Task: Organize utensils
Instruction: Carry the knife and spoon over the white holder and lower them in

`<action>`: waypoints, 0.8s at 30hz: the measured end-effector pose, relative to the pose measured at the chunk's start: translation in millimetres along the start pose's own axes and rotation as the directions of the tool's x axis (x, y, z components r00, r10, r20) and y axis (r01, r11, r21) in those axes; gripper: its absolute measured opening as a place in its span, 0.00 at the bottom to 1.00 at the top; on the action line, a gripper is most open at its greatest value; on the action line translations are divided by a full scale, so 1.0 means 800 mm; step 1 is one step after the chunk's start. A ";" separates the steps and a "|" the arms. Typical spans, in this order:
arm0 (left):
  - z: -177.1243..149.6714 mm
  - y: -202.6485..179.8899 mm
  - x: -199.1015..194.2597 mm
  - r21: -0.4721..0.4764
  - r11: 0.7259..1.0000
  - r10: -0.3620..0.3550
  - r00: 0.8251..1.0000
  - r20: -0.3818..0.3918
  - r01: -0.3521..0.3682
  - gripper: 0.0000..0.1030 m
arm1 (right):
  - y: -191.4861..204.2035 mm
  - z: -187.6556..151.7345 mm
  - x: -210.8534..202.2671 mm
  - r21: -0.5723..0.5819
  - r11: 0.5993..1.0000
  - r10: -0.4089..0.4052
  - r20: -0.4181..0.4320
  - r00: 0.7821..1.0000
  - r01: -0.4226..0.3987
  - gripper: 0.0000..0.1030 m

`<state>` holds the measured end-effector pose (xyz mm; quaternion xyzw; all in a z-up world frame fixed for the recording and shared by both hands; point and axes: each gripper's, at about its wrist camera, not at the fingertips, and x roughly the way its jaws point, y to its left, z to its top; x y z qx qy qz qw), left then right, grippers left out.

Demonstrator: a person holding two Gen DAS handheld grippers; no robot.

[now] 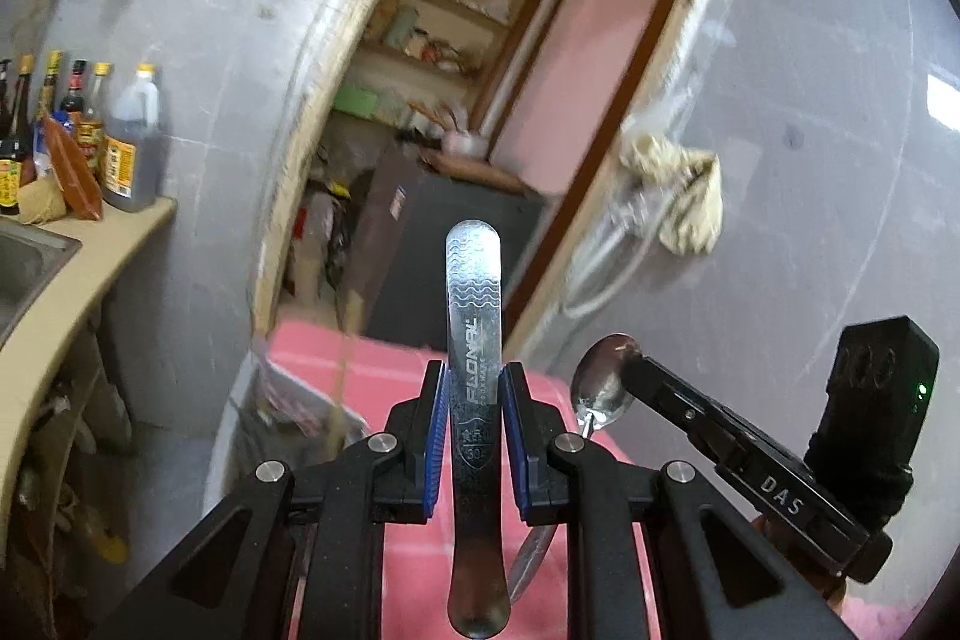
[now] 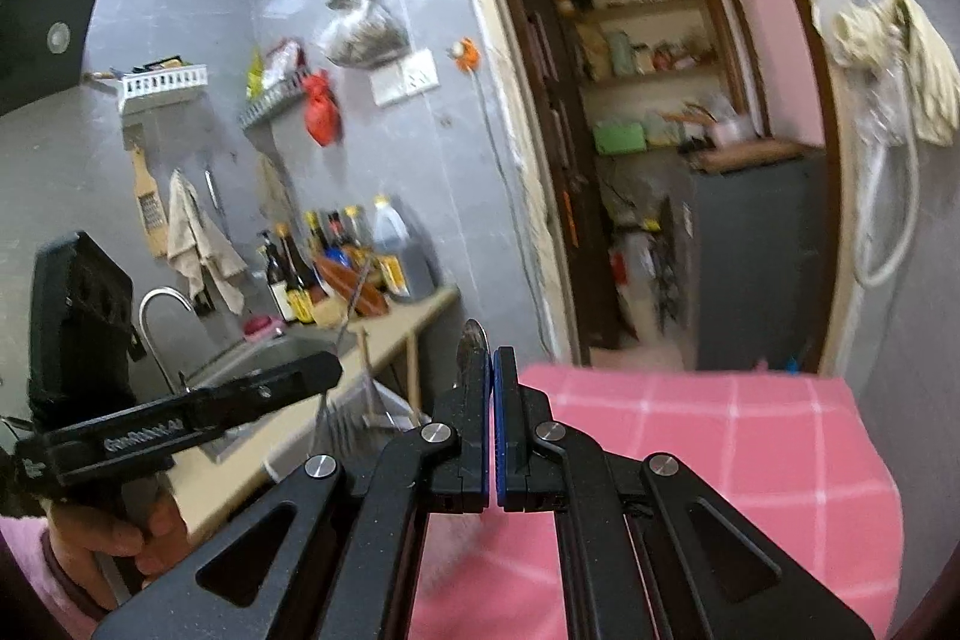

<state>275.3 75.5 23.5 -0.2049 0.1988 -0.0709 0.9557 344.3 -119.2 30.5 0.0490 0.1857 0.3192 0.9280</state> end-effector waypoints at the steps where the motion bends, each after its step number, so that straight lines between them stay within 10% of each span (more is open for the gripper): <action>1: 0.005 0.011 0.001 -0.016 1.000 0.001 1.000 0.016 0.000 0.16 | 0.008 0.006 0.007 -0.012 1.000 0.008 0.014 1.000 -0.008 0.02; 24: -0.028 0.094 0.016 0.022 0.999 0.040 0.994 0.104 -0.043 0.17 | 0.084 -0.025 0.072 -0.210 0.978 -0.008 -0.022 1.000 0.003 0.02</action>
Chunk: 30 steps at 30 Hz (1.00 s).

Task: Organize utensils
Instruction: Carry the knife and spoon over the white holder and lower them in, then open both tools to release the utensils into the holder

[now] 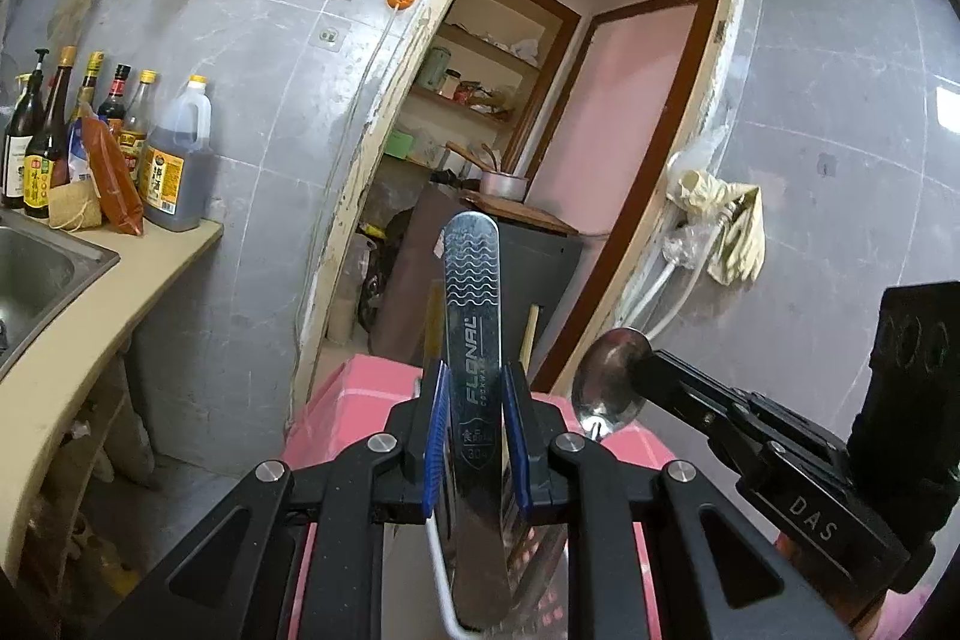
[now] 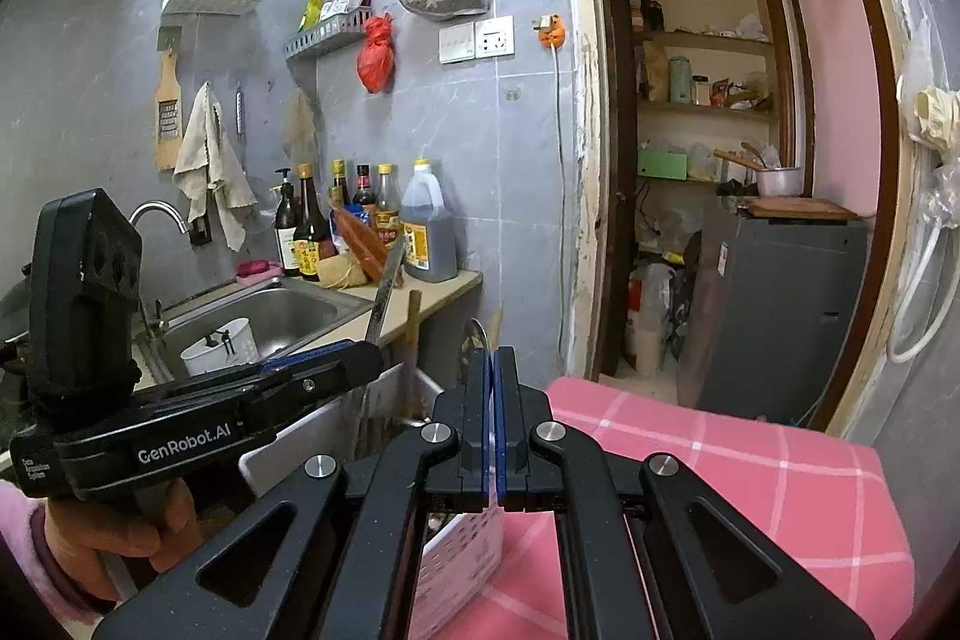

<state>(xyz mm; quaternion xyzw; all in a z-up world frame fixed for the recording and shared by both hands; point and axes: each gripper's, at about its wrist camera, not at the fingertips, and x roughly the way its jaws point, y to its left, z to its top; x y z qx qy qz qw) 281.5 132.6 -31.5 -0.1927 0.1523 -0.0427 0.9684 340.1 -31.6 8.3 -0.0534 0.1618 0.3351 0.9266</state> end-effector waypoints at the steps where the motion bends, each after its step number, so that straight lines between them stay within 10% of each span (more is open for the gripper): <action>1: -0.001 0.000 -0.002 0.005 1.000 -0.004 1.000 -0.006 0.004 0.17 | 0.002 -0.002 -0.002 0.004 1.000 0.001 -0.003 1.000 -0.001 0.02; 10: -0.006 0.001 -0.028 0.039 0.998 -0.043 0.997 -0.066 0.045 0.27 | 0.011 -0.021 -0.010 0.042 0.999 -0.032 -0.063 0.998 0.035 0.04; 30: -0.009 -0.066 -0.127 0.118 0.993 0.016 0.998 -0.053 -0.010 0.94 | -0.014 -0.025 -0.187 0.188 0.953 -0.246 0.016 0.969 0.239 0.71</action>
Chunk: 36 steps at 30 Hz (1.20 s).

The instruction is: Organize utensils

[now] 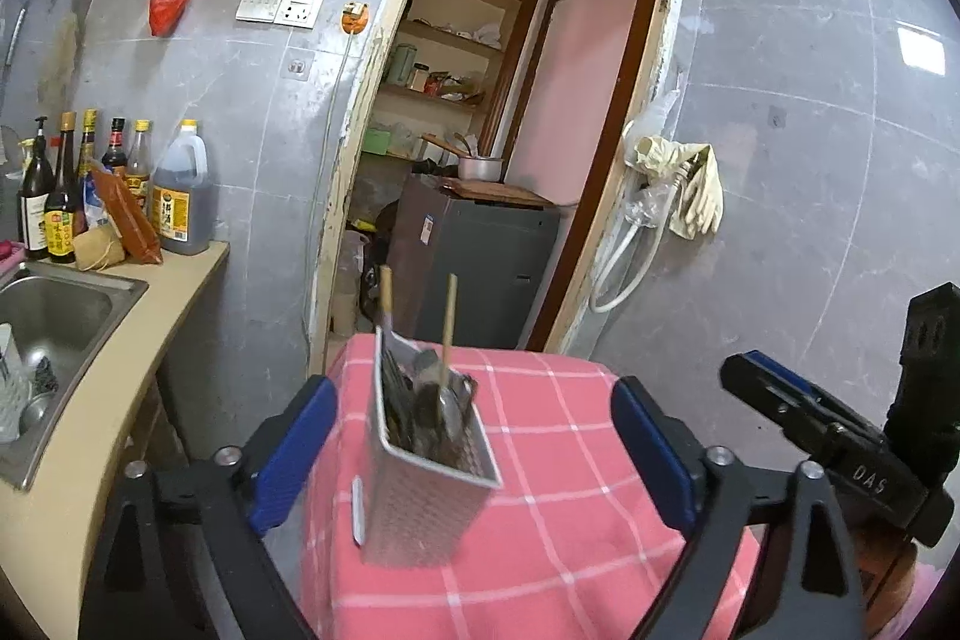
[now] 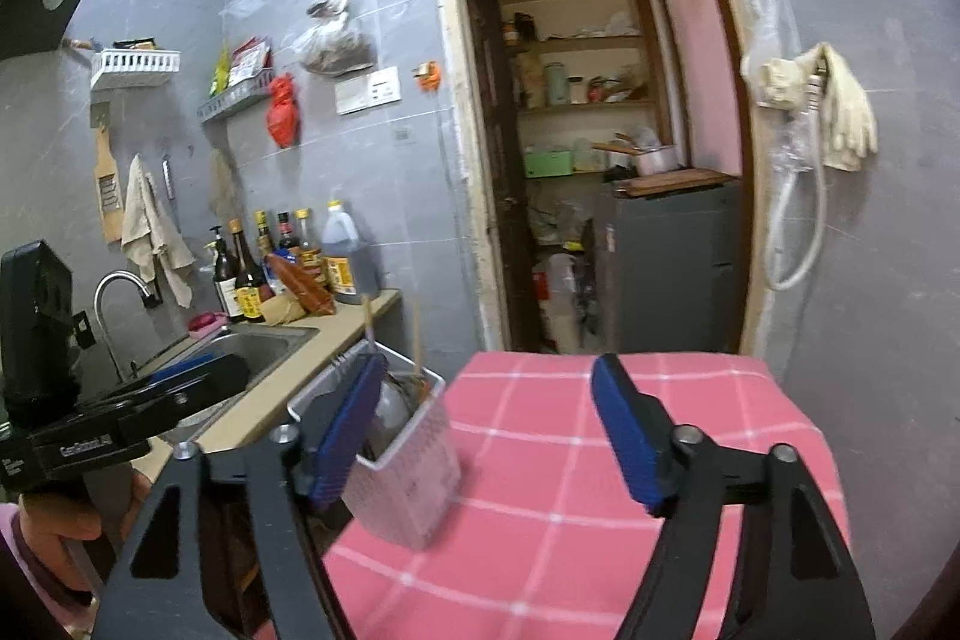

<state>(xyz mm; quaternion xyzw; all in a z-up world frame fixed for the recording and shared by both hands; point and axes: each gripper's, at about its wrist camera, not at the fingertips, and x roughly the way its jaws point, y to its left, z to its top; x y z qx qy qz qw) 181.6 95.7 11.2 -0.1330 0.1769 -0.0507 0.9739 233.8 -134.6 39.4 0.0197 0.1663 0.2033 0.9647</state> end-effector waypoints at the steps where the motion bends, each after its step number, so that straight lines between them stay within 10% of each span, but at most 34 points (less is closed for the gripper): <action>1: -0.006 -0.006 -0.006 -0.002 1.000 0.011 1.000 -0.004 -0.011 0.98 | -0.007 -0.004 -0.011 0.003 1.000 -0.012 -0.004 1.000 0.012 0.75; 9: -0.059 -0.042 -0.057 -0.025 0.998 0.062 0.998 -0.027 -0.062 1.00 | -0.047 -0.039 -0.099 0.029 0.995 -0.093 -0.012 0.996 0.093 0.98; 36: -0.138 -0.081 -0.182 0.002 0.980 0.199 0.980 -0.016 -0.199 1.00 | -0.041 -0.111 -0.229 -0.007 0.989 -0.147 -0.029 0.989 0.147 0.99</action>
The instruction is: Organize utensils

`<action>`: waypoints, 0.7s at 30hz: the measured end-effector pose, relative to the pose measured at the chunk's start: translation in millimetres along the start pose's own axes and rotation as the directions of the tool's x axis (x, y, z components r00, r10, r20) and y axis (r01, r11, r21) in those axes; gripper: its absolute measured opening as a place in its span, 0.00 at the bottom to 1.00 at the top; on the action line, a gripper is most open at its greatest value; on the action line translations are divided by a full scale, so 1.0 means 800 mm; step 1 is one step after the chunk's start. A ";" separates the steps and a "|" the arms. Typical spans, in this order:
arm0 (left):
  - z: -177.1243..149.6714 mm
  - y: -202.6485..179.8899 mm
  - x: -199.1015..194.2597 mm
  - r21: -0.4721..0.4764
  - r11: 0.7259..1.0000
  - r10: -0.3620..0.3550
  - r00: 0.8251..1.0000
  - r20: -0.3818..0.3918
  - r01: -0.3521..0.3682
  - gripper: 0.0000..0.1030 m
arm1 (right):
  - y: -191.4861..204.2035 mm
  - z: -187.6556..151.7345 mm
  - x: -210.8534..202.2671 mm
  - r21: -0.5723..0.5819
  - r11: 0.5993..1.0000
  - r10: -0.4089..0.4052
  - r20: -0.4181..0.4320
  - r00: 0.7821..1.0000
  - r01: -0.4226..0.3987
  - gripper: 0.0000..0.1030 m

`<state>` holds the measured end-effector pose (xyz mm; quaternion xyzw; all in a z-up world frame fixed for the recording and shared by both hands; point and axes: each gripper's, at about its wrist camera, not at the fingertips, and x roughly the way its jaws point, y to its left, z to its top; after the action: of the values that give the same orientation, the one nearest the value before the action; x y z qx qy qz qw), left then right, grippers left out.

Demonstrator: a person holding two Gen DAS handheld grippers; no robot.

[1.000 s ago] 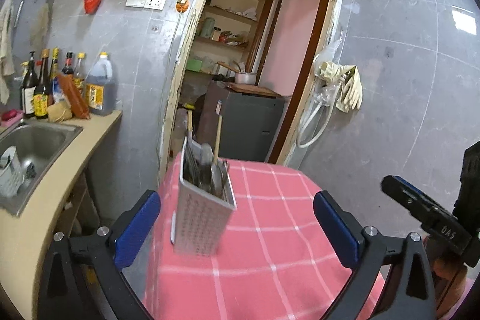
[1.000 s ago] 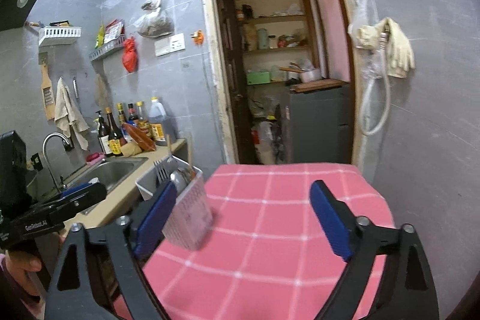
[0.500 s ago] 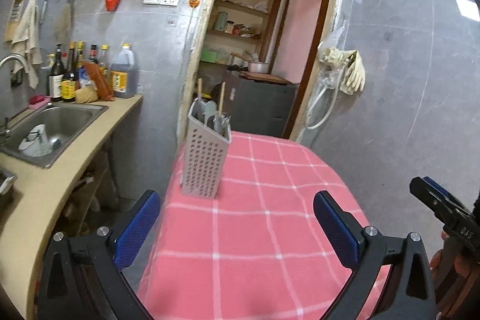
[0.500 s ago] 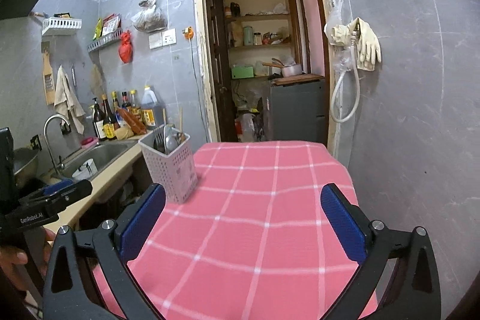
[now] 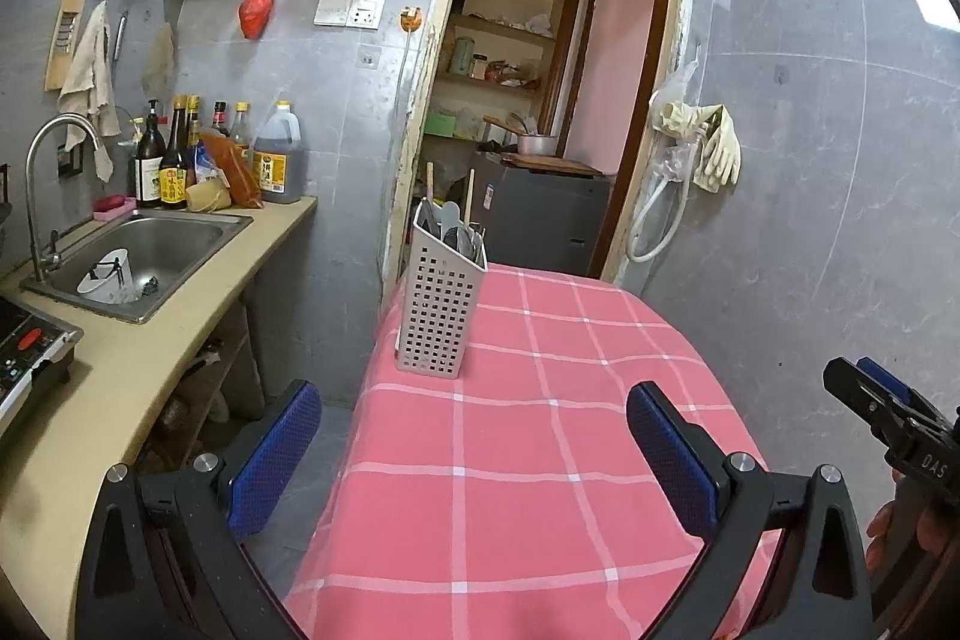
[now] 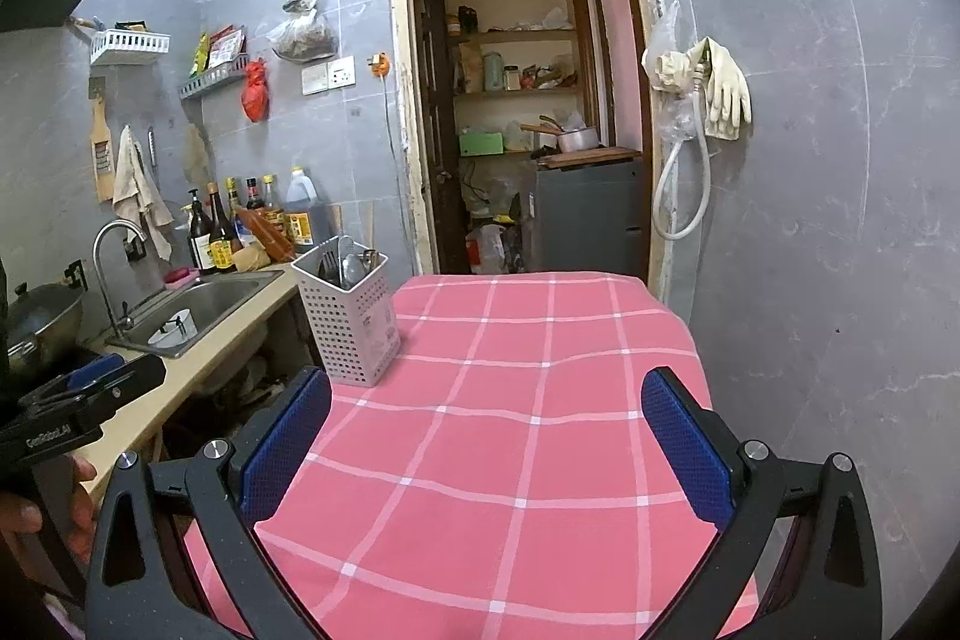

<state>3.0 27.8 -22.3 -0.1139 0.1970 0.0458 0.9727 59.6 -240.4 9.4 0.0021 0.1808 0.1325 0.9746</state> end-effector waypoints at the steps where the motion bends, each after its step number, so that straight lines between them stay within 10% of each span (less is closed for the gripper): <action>1: 0.000 0.000 -0.001 0.000 1.000 0.001 1.000 0.001 -0.001 1.00 | 0.002 0.001 -0.001 -0.002 1.000 0.000 0.000 1.000 0.000 0.99; 21: -0.001 -0.009 -0.006 0.017 1.000 -0.002 1.000 -0.002 0.002 1.00 | -0.008 0.001 -0.009 0.010 1.000 -0.012 0.001 1.000 0.012 0.99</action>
<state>-0.5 20.8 -19.8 -0.1057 0.1982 0.0429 0.9735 54.7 -248.4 12.6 0.0059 0.1810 0.1256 0.9754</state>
